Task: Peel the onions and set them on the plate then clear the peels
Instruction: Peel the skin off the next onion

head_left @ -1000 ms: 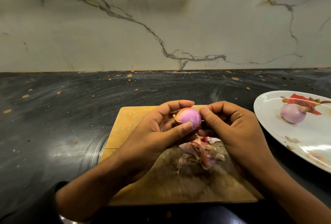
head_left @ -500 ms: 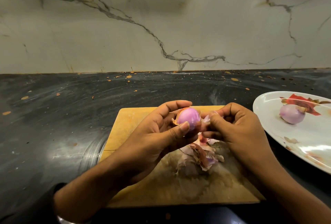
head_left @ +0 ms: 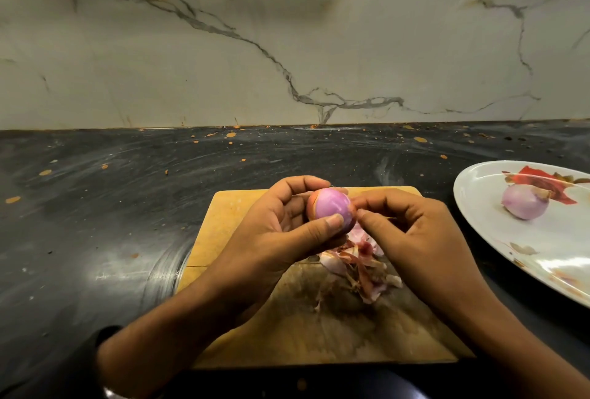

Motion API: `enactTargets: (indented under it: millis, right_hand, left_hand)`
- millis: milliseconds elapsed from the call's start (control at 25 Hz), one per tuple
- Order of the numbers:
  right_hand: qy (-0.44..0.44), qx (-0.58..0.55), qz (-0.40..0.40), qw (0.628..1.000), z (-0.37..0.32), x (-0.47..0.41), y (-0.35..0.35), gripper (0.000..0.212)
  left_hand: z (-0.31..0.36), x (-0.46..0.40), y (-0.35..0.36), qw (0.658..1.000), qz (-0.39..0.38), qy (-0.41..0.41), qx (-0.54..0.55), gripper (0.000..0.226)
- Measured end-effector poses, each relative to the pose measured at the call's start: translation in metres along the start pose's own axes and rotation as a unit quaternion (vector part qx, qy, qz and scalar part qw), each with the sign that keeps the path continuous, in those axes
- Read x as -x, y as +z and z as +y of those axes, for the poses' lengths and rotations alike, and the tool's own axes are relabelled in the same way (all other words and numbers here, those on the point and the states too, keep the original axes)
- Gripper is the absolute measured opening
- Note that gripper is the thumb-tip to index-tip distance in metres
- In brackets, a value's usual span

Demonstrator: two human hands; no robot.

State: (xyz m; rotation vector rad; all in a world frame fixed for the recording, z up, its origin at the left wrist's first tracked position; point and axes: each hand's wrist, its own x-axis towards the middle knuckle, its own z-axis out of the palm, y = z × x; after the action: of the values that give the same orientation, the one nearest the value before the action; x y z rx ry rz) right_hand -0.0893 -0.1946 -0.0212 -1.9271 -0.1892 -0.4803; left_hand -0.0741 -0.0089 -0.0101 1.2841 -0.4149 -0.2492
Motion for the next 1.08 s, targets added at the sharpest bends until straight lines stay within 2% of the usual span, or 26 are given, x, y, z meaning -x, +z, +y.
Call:
enactTargets:
  millis: [160, 280, 520, 760, 920, 1080]
  right_hand:
    - [-0.027, -0.075, -0.001, 0.997, -0.0075, 0.002, -0.0031, 0.012]
    - [-0.037, -0.076, -0.026, 0.996, -0.0079, 0.0028, -0.0027, 0.022]
    - [-0.076, -0.087, -0.022, 0.993, -0.0056, 0.0023, -0.0023, 0.021]
    - [-0.118, -0.017, 0.003, 0.993, -0.0029, 0.0032, -0.0014, 0.009]
    - [-0.118, -0.006, 0.029, 0.993, -0.0012, 0.0032, -0.0002, 0.013]
    - [-0.091, -0.054, -0.002, 0.994, -0.0023, 0.0032, -0.0012, 0.015]
  left_hand:
    - [-0.0009, -0.0003, -0.0005, 1.0, 0.014, -0.006, -0.004, 0.049]
    - [-0.0015, -0.0002, -0.0018, 1.0, 0.006, -0.003, -0.011, 0.051]
    - [-0.0029, -0.0006, -0.0017, 1.0, 0.01, -0.008, -0.018, 0.051]
    - [-0.0049, 0.0004, 0.0009, 0.999, 0.014, -0.007, -0.042, 0.05]
    - [-0.0052, 0.001, 0.0017, 0.999, 0.019, -0.004, -0.046, 0.05]
    - [-0.0028, 0.0002, 0.002, 1.0, 0.026, -0.001, -0.017, 0.05]
